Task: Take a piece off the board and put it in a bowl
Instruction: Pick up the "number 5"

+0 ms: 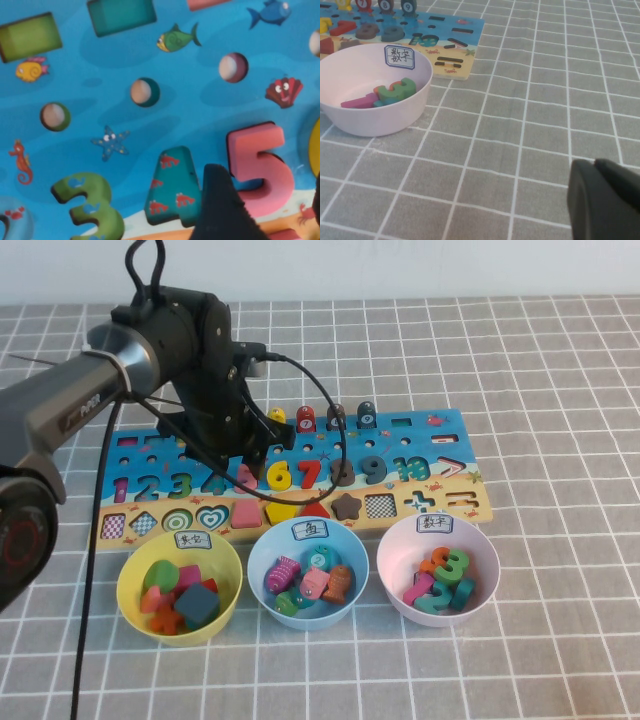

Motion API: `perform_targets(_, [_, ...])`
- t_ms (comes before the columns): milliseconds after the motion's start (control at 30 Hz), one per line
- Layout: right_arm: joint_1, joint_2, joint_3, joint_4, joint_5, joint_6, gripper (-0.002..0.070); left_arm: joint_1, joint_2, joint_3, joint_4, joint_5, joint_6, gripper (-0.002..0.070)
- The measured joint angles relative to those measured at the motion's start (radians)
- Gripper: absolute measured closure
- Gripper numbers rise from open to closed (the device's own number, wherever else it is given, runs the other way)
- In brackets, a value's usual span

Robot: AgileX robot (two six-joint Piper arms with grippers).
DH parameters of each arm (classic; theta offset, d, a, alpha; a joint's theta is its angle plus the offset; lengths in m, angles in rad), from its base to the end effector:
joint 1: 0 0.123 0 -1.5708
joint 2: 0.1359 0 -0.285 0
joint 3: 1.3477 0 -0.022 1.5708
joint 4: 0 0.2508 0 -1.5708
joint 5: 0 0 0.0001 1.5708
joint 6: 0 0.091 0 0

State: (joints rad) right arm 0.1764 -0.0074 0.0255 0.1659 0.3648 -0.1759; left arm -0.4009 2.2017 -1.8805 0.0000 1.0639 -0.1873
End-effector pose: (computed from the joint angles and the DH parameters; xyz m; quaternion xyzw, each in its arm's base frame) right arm 0.0513 0.0146 0.1726 -0.0964 0.7962 0.0700 0.5932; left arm 0.4339 -0.1839 0.2038 0.1056 0.9851 -0.0394 0.1302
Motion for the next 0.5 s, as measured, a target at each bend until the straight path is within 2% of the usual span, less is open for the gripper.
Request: perform_targets(500, [0.0, 0.0, 0.0, 0.0, 0.0, 0.0, 0.0695, 0.0, 0.022, 0.0, 0.01, -0.024, -0.014, 0.0337])
